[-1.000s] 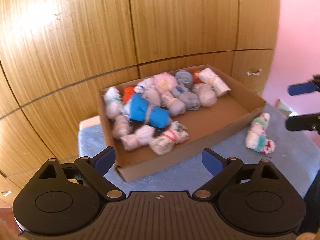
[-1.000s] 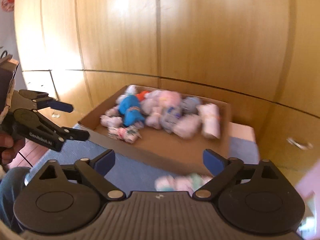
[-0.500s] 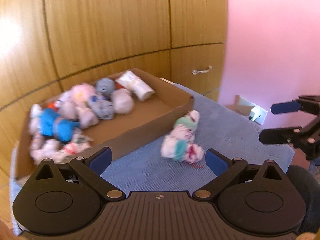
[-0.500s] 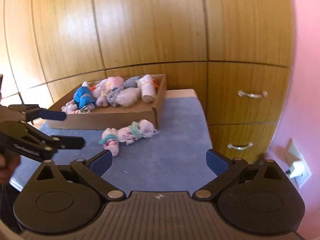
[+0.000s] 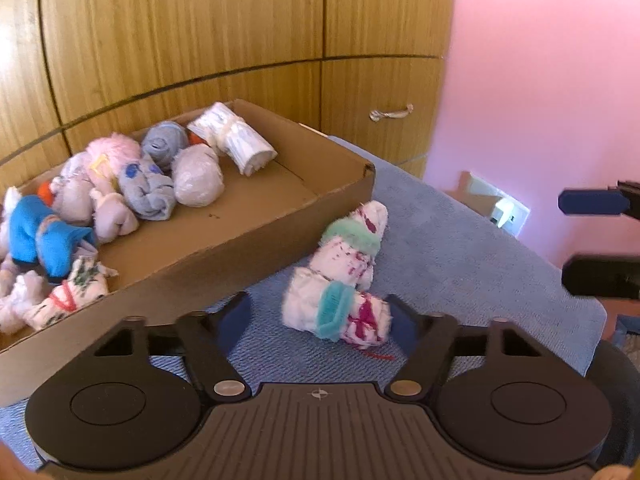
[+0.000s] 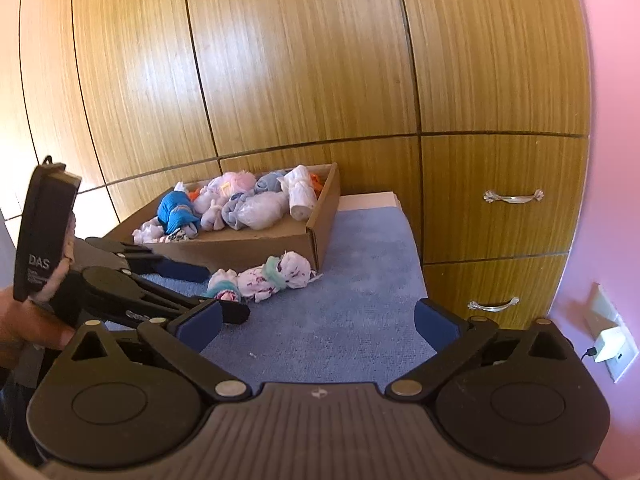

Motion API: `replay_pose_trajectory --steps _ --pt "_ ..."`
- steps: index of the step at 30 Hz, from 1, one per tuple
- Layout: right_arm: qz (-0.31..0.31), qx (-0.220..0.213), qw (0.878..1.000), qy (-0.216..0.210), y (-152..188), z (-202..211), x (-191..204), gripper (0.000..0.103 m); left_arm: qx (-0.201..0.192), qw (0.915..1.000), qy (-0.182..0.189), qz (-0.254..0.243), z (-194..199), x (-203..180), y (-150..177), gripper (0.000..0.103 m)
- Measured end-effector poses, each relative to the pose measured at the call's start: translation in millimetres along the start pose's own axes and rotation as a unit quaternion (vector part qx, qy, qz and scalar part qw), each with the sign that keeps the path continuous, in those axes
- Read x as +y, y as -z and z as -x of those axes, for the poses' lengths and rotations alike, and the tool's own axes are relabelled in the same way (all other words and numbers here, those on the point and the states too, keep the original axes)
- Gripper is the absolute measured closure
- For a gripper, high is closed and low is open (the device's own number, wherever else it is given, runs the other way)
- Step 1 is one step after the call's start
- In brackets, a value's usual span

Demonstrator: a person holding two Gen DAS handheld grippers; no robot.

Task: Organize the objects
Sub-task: 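Grasp the teal-banded pink sock with left tool while right tool grasps mint-banded sock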

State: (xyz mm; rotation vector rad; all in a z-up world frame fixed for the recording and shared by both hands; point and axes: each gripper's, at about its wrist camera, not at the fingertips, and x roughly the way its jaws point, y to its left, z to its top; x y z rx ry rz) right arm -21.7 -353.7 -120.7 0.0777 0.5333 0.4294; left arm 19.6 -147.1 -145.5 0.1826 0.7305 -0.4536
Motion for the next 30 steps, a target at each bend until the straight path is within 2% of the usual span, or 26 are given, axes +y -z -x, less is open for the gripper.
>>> replay_pose_trajectory --steps 5,11,15,18,23,27,30 --pt "-0.004 0.001 1.000 0.000 -1.5 -3.7 -2.7 0.001 -0.008 0.9997 0.016 -0.016 -0.8 -2.3 1.5 0.044" --pt "0.014 0.009 1.000 0.008 -9.8 -16.3 5.5 0.002 -0.023 0.9990 0.005 -0.037 14.5 -2.1 7.3 0.046" --pt "0.043 0.016 0.999 -0.001 -17.5 -36.3 19.8 0.003 -0.027 0.9994 -0.022 -0.007 31.9 15.7 14.0 0.046" --pt "0.089 0.030 0.996 -0.010 -22.1 -58.8 37.1 0.005 -0.024 0.9984 -0.047 0.020 43.1 30.9 20.2 0.046" --pt "0.132 0.056 0.990 -0.012 -24.5 -93.5 53.7 0.008 -0.020 0.9968 -0.066 0.040 49.7 45.5 27.8 0.046" --pt "0.130 0.076 0.989 0.002 -24.3 -110.1 57.3 0.017 -0.015 0.9964 -0.065 0.054 50.7 51.6 32.4 0.046" --pt "0.129 0.084 0.988 0.013 -24.1 -116.5 59.7 0.030 -0.016 0.9963 -0.063 0.056 50.7 53.9 32.9 0.046"
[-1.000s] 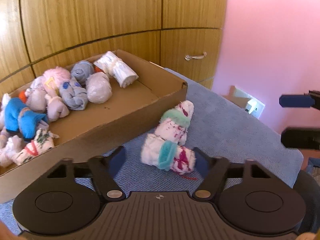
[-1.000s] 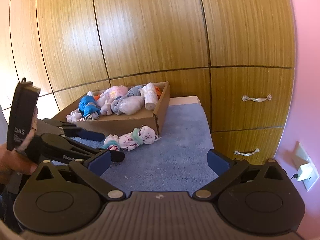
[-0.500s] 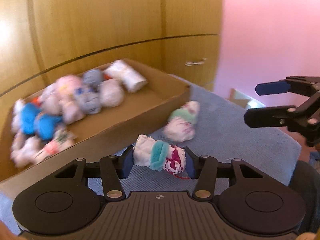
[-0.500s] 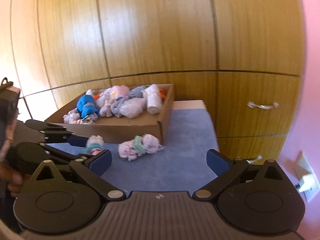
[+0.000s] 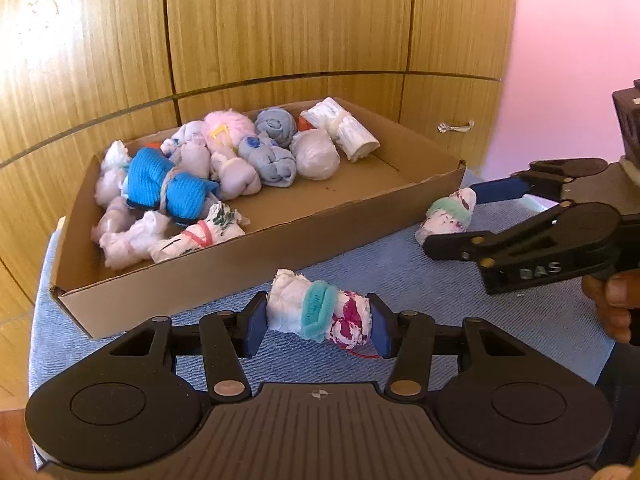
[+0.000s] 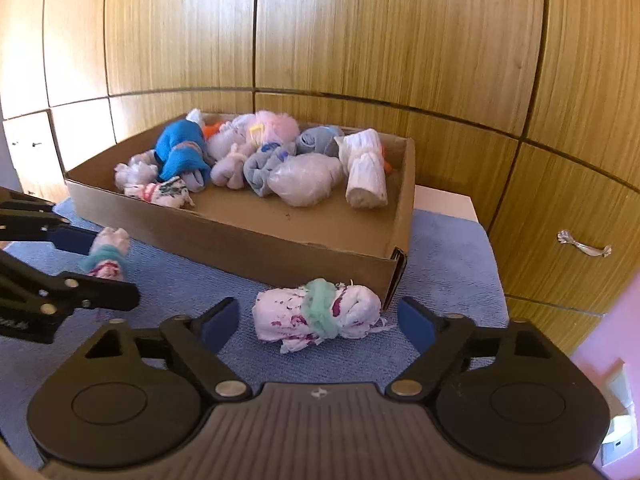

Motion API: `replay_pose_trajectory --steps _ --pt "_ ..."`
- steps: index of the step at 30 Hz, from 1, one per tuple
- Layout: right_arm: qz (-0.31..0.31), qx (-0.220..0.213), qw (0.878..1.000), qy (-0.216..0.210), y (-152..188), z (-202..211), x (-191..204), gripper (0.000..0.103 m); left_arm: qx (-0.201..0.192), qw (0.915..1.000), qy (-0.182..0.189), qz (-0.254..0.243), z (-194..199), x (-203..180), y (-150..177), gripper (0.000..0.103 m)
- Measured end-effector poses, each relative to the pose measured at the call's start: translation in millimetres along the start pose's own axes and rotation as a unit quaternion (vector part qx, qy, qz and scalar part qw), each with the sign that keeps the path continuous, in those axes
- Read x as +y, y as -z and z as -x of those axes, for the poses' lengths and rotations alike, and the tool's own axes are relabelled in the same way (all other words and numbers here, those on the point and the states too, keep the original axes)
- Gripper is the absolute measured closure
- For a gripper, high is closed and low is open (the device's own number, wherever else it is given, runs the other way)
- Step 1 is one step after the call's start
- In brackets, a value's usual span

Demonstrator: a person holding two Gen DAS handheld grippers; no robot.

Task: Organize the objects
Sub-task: 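Grasp the teal-banded pink sock with left tool while right tool grasps mint-banded sock, then carry both socks into the tray and open both tools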

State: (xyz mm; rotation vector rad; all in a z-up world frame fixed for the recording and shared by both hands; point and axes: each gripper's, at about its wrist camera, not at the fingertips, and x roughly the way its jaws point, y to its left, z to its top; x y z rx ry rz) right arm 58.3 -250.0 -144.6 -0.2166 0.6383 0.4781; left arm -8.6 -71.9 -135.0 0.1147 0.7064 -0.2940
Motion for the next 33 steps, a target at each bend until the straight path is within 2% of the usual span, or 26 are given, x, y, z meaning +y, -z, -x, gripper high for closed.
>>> replay_pose_trajectory --steps 3,7,18,25,33 --pt "-0.009 0.010 1.000 0.003 0.1 -5.2 -0.3 0.041 -0.001 1.0000 0.001 0.004 -1.2 1.2 -0.3 0.046" --pt "-0.004 0.000 1.000 0.011 2.3 1.2 2.5 0.045 -0.001 1.0000 0.001 0.006 -0.8 0.6 0.2 0.046" --pt "-0.026 -0.026 0.999 0.002 0.5 40.1 -5.5 0.045 0.000 0.9998 0.005 0.021 5.2 4.7 -6.7 0.046" --pt "-0.027 -0.051 0.998 -0.002 -24.0 63.3 -13.2 0.045 -0.015 0.9998 -0.001 0.008 17.6 4.6 -30.2 0.046" --pt "-0.003 -0.064 0.998 -0.013 -54.6 66.1 -18.5 0.045 -0.021 0.9996 -0.012 -0.015 17.0 2.7 -59.1 0.046"
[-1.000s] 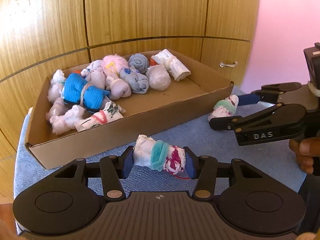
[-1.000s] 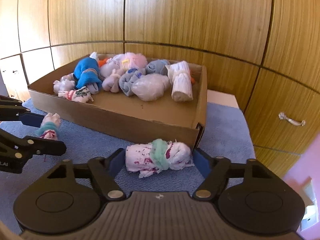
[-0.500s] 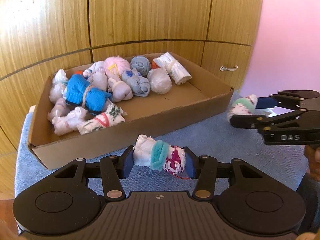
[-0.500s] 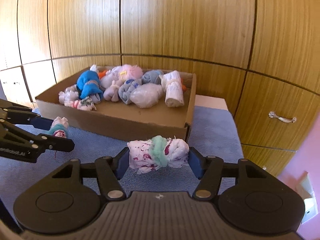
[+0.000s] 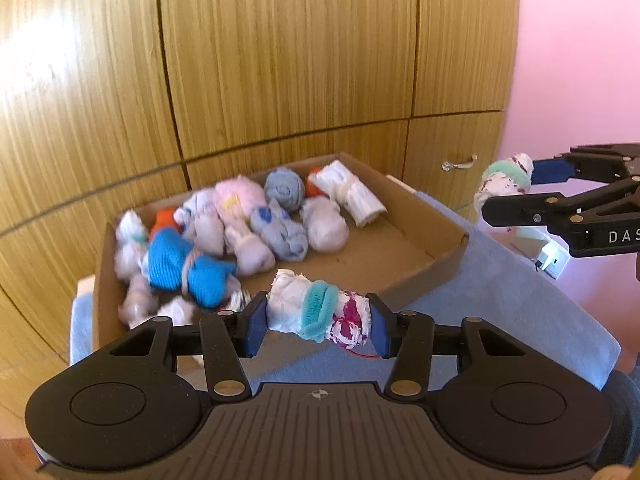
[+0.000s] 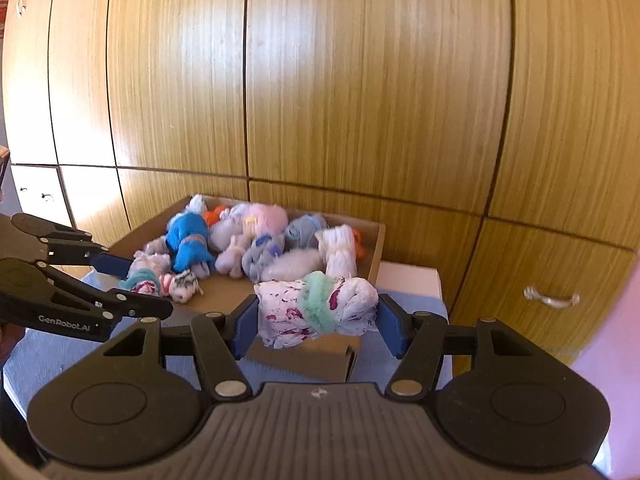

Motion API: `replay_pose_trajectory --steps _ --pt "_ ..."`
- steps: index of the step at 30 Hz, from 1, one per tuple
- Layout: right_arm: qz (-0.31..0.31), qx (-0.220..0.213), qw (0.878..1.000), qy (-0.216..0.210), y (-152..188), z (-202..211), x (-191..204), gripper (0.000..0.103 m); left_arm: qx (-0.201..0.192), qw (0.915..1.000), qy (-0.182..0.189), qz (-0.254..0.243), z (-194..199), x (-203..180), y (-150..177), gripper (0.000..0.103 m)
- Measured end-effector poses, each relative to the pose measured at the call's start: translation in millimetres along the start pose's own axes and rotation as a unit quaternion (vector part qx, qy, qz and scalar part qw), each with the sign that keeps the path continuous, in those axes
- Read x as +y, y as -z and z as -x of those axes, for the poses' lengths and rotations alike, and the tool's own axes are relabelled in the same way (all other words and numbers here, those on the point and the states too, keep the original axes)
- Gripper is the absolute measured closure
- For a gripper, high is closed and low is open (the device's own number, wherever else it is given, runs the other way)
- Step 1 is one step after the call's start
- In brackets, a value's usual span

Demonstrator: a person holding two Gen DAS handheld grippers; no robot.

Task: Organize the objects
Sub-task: 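Carry both socks into the tray and open both tools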

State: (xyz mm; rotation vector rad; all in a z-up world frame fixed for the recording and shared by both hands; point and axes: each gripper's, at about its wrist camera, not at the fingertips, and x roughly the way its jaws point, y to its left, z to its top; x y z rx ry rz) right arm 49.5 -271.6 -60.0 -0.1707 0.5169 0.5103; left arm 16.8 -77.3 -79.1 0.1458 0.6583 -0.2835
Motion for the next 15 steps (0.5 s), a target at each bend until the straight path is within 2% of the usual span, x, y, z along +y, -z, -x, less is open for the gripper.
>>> replay_pose_trajectory --steps 6,15 --pt "0.020 -0.001 1.000 -0.012 -21.0 -11.0 1.1 0.045 -0.004 0.9998 -0.003 -0.020 -8.7 -1.1 -23.0 0.046" --pt "0.032 0.017 0.999 -0.027 -39.1 -38.5 0.3 0.045 0.010 0.9999 0.005 -0.011 -32.5 10.6 -38.4 0.046"
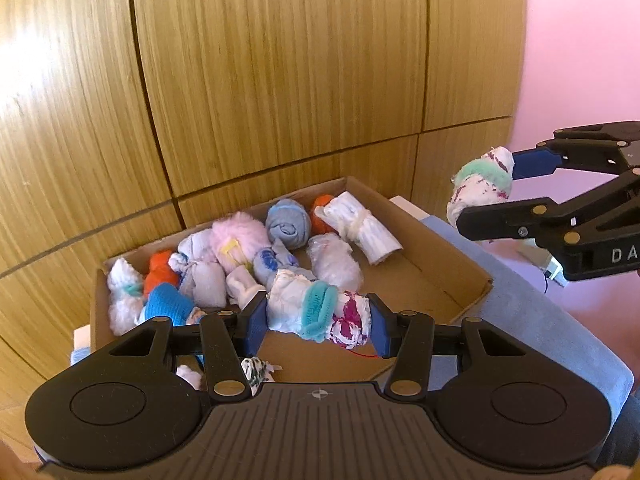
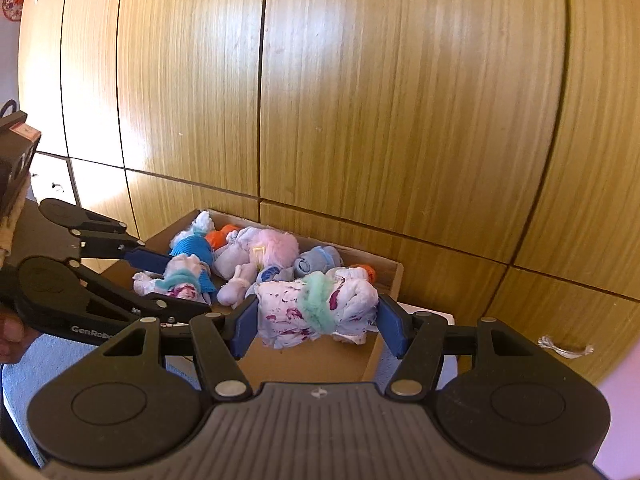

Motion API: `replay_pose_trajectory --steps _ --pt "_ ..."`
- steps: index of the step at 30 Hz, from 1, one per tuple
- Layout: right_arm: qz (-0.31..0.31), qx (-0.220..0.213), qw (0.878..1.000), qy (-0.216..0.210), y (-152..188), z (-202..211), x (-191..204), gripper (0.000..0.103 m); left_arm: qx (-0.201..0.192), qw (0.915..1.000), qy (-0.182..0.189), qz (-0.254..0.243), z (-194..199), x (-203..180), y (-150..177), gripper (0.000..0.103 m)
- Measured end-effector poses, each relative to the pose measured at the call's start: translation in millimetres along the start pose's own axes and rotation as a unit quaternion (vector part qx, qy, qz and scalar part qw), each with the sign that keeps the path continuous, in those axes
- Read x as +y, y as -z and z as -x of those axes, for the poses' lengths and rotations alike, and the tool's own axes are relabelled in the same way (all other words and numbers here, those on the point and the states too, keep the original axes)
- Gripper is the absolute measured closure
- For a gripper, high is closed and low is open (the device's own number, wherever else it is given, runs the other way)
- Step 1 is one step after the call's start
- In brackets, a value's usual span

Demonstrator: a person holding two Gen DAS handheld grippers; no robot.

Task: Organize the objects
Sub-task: 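Carry both socks into the tray and open both tools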

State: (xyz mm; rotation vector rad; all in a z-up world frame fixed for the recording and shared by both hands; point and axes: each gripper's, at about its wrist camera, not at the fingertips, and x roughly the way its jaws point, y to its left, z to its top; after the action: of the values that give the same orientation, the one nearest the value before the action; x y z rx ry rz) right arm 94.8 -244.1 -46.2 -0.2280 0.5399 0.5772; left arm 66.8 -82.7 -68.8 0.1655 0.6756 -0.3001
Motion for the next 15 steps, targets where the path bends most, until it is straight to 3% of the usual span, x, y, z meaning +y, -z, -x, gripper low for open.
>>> replay_pose_trajectory --steps 15 --pt "0.001 0.082 0.995 -0.048 10.3 -55.3 -7.7 0.044 0.096 0.9944 0.040 0.017 -60.9 12.2 2.4 0.046"
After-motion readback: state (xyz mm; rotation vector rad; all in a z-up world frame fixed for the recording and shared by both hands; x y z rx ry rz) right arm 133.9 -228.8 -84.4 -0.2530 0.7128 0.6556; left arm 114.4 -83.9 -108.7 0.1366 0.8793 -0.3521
